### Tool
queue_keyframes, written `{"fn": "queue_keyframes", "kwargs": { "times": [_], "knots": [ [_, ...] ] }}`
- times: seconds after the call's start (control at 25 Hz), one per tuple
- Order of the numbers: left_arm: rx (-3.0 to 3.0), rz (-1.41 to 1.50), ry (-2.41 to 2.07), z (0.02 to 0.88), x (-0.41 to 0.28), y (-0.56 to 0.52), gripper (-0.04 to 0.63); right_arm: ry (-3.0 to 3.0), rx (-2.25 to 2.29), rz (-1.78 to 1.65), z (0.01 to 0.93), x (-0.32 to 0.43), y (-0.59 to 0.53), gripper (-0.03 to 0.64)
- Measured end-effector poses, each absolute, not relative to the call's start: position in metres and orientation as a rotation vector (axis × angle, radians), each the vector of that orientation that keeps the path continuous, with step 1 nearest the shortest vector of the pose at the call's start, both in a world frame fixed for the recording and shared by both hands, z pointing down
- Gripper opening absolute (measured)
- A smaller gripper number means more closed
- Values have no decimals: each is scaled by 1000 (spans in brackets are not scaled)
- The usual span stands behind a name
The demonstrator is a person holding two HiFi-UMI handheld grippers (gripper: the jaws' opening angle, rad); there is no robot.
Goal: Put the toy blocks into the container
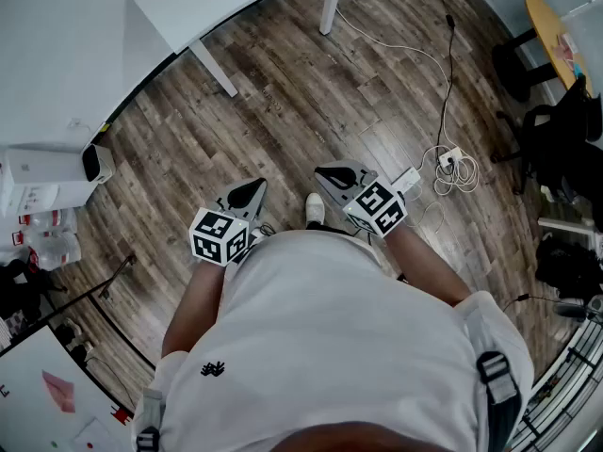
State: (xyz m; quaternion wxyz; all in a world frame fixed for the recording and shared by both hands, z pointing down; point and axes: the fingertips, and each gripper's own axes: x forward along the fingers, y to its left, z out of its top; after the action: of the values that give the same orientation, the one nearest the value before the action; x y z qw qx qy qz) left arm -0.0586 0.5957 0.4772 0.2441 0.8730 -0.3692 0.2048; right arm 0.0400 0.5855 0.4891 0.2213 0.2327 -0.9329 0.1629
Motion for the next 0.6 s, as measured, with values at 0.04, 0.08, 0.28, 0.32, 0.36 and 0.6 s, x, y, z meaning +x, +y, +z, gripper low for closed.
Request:
{"fn": "queue_keyframes", "kwargs": {
  "times": [0.04,0.08,0.28,0.32,0.36,0.6],
  "knots": [
    [2383,563,-1014,476,-55,592,6,-2582,639,449,489,44,582,5],
    [2381,566,-1020,475,-51,588,6,-2586,634,450,488,48,579,3],
    [2357,582,-1050,478,-32,574,6,-2614,592,481,492,67,569,5],
    [2353,586,-1054,479,-28,571,6,-2617,583,481,493,70,568,5],
    [2350,589,-1057,479,-25,569,6,-2619,577,480,493,73,565,5],
    [2339,588,-1045,481,-11,552,6,-2602,589,513,501,89,546,5]
  ]
}}
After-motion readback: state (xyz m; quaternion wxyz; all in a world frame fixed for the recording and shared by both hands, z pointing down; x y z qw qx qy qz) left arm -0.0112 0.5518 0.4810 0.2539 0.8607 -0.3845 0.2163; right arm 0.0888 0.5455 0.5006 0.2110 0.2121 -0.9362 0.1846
